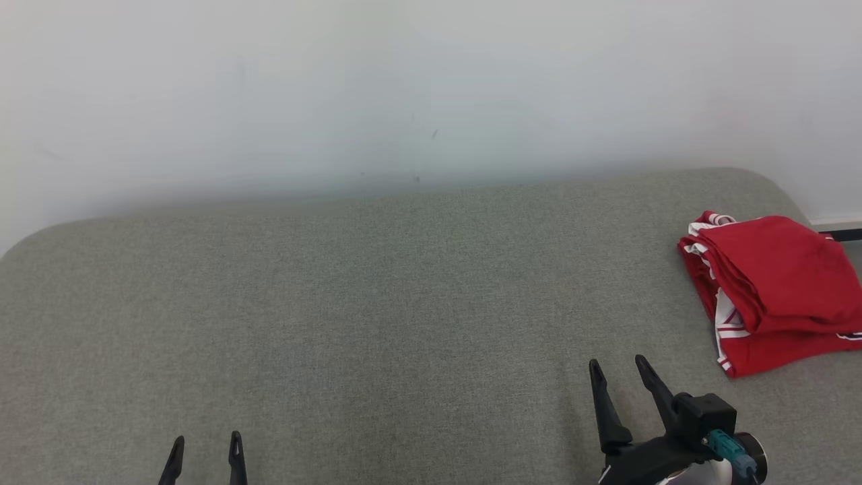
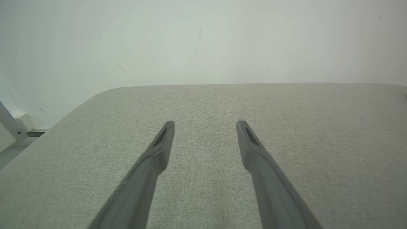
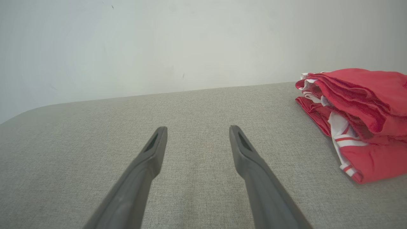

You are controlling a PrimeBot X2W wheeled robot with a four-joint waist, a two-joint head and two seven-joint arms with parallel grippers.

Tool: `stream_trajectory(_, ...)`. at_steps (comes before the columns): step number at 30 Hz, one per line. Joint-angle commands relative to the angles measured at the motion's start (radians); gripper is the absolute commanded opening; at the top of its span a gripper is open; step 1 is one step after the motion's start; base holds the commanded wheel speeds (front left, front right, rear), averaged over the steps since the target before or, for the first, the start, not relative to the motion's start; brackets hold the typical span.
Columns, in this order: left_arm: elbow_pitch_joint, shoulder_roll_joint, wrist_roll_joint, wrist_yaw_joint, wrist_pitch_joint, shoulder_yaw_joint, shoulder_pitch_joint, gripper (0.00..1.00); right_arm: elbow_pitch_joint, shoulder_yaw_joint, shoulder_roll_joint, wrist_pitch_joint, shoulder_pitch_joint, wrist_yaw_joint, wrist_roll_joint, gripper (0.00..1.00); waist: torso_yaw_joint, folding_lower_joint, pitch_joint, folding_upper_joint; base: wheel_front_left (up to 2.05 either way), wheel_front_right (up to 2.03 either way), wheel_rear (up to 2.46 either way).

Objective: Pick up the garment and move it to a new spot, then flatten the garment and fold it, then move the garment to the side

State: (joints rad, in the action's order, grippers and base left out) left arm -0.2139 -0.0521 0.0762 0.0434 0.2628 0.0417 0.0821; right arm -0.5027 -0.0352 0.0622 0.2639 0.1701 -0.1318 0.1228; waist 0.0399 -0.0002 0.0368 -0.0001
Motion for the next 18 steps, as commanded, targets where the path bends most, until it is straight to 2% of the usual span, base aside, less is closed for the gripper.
stream_trajectory(1, 0.009, 0.002, -0.004, -0.006, 0.002, -0.002, 0.012, 1.00, -0.003, -0.001, -0.006, -0.001, -0.016, 0.003, -0.004, 1.00, 0.003, 0.0002, 0.011, 0.0001, 0.00, 0.00, 0.00)
stream_trajectory(18, 0.016, 0.002, 0.037, -0.035, 0.002, -0.036, 0.042, 1.00, -0.026, -0.017, -0.012, -0.001, -0.035, 0.003, -0.005, 1.00, 0.005, 0.0002, 0.005, 0.0001, 0.00, 0.00, 0.00)
